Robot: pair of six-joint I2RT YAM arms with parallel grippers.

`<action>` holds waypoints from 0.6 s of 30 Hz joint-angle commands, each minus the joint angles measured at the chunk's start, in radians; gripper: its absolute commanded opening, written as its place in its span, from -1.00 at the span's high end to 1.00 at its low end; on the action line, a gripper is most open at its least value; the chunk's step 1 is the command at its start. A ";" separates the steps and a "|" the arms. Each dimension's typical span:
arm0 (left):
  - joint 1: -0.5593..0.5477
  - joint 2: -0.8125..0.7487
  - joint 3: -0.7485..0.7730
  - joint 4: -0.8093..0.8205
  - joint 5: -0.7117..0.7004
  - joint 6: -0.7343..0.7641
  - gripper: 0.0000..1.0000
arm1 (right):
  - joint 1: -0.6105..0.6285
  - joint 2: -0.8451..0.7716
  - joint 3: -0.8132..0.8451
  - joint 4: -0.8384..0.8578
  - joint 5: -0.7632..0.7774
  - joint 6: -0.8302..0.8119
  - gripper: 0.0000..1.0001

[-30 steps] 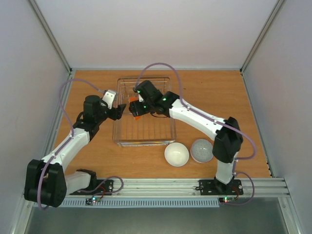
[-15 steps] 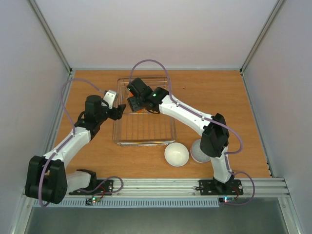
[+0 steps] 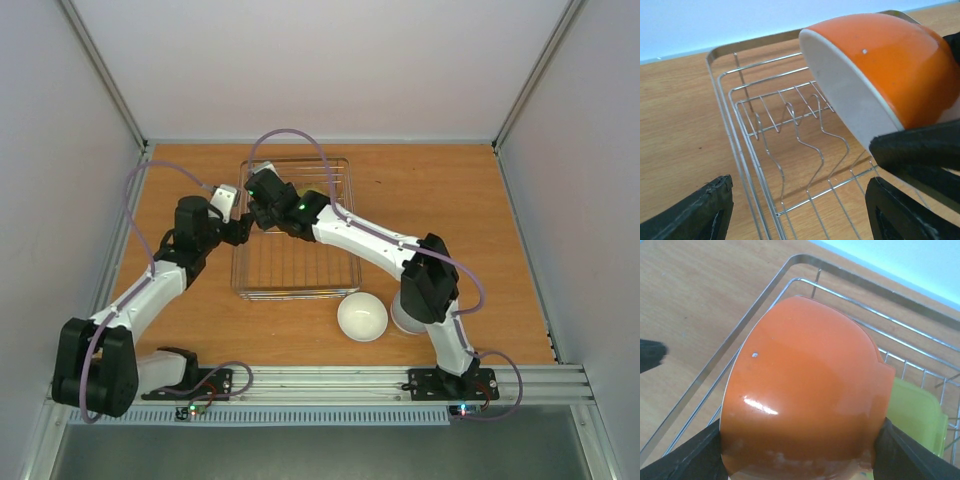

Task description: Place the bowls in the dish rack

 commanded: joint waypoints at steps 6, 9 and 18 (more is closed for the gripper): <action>0.006 -0.062 -0.032 0.111 -0.112 -0.014 -0.46 | 0.002 0.133 0.077 0.100 0.150 -0.063 0.97; 0.007 -0.063 -0.033 0.112 -0.114 -0.016 -0.46 | 0.002 0.181 0.106 0.091 0.157 -0.072 0.97; 0.009 -0.061 -0.035 0.116 -0.116 -0.015 -0.46 | 0.002 0.219 0.118 0.050 0.066 -0.051 0.42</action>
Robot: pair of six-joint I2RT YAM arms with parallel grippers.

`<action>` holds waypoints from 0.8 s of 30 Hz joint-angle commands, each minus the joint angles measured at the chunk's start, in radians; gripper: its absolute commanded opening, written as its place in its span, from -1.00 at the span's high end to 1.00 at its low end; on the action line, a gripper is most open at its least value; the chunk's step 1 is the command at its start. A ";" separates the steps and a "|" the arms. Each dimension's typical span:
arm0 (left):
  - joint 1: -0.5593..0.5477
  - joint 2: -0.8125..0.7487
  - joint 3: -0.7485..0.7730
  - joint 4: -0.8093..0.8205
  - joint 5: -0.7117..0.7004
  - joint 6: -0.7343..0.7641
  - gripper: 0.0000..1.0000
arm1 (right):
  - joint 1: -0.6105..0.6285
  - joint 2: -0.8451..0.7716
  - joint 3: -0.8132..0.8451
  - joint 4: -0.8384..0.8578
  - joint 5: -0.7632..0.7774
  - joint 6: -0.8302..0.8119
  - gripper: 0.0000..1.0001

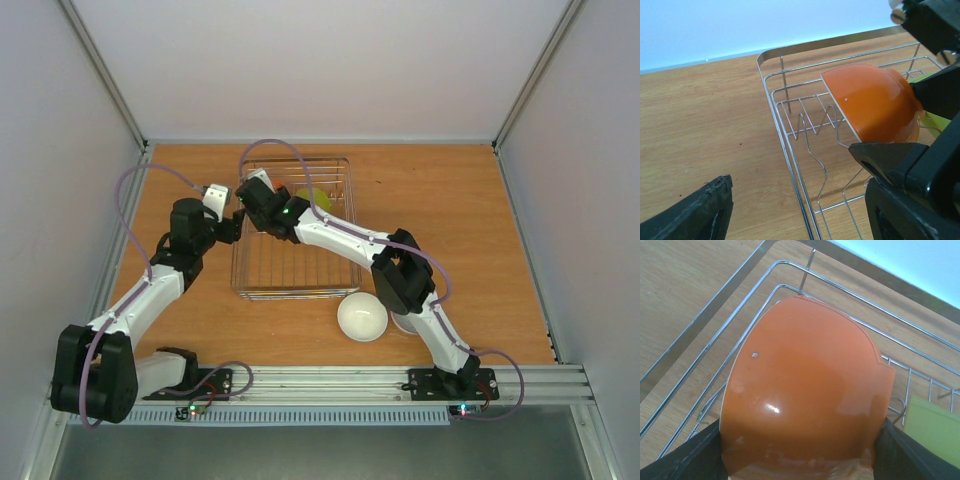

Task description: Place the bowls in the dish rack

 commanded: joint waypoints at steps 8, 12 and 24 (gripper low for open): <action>-0.005 -0.018 0.001 0.074 0.027 -0.007 -0.46 | 0.005 -0.024 -0.017 -0.033 -0.092 0.013 -0.97; -0.005 -0.026 -0.001 0.072 0.023 -0.004 -0.46 | 0.005 -0.074 -0.068 -0.014 -0.116 0.012 -0.97; -0.005 -0.046 0.002 0.050 0.049 0.003 -0.45 | 0.005 -0.516 -0.533 0.123 -0.181 0.081 -0.97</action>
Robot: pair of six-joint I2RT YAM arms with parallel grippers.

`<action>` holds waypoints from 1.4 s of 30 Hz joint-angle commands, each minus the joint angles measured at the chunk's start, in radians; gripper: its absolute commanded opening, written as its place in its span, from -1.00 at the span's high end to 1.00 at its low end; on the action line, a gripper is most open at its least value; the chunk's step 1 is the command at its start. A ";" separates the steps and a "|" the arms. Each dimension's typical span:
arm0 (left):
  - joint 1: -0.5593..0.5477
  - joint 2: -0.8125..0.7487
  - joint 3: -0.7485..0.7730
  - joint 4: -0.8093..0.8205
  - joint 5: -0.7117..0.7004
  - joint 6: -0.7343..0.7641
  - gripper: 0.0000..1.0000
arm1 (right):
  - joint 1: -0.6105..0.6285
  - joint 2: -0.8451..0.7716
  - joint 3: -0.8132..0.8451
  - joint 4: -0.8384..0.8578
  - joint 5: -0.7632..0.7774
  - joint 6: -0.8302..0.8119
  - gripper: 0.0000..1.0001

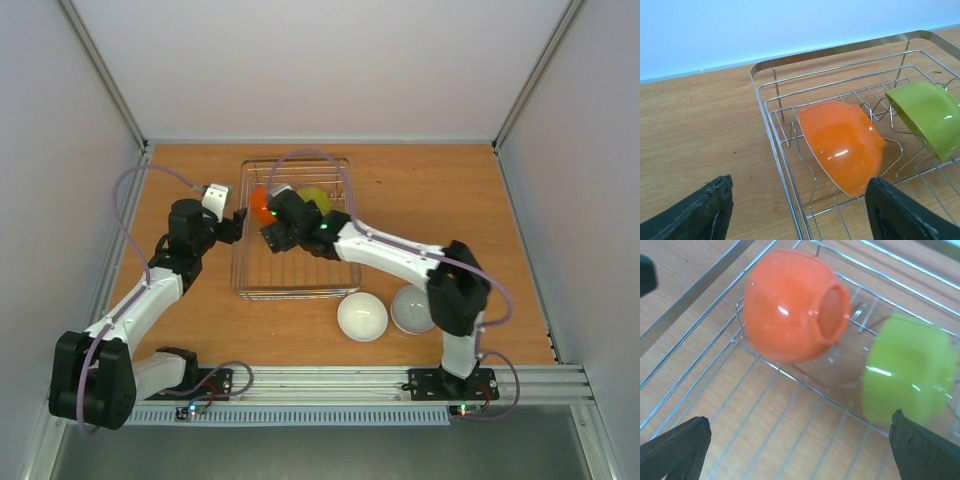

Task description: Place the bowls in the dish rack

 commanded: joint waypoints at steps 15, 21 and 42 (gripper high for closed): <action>-0.021 0.067 0.066 -0.082 0.433 0.068 -0.41 | 0.065 -0.745 -0.575 -0.543 0.111 0.509 0.09; -0.027 0.072 0.065 -0.076 0.454 0.070 -0.41 | 0.066 -0.883 -0.714 -0.568 0.017 0.552 0.30; -0.033 0.058 0.046 -0.068 0.497 0.090 -0.41 | 0.039 -0.636 -0.774 -0.324 0.032 0.388 0.37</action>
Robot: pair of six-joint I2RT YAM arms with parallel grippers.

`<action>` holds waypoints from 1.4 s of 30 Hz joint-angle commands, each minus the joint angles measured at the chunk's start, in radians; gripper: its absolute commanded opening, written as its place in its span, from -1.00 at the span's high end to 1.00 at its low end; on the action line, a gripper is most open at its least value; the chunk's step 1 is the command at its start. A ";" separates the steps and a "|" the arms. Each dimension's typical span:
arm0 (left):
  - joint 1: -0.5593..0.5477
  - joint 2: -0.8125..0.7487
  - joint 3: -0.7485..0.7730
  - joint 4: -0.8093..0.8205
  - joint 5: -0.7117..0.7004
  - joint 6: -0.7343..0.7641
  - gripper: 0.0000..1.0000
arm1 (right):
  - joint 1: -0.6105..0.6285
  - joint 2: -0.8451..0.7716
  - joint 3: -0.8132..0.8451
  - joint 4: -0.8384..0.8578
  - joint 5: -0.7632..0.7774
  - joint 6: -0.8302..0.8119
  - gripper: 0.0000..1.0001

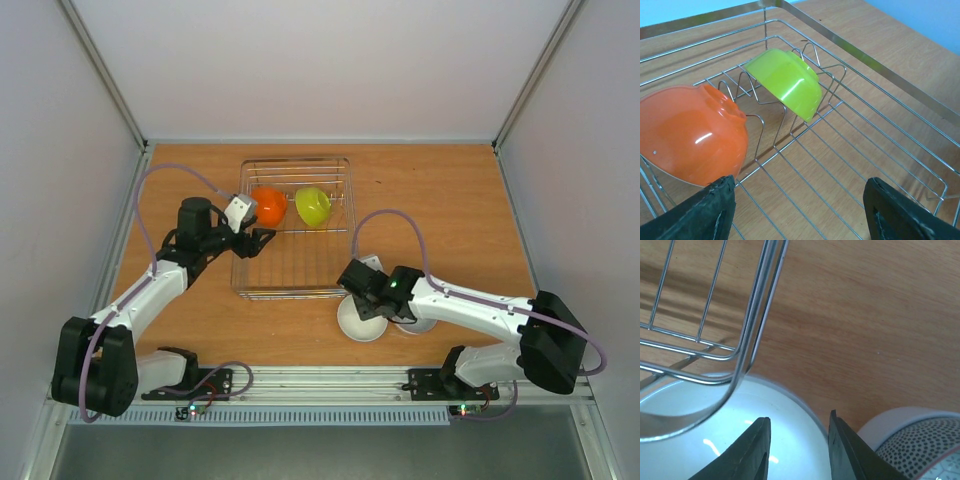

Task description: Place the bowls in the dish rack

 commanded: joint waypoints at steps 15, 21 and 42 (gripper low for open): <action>-0.004 -0.017 0.004 0.039 0.018 0.016 -0.42 | -0.011 0.069 -0.041 0.074 0.002 -0.041 0.63; -0.004 -0.016 0.003 0.039 0.015 0.016 -0.42 | -0.011 0.032 -0.054 0.061 -0.026 -0.036 0.97; -0.013 -0.015 0.018 0.020 0.035 0.006 -0.43 | -0.011 -0.326 0.130 -0.123 -0.039 -0.093 0.97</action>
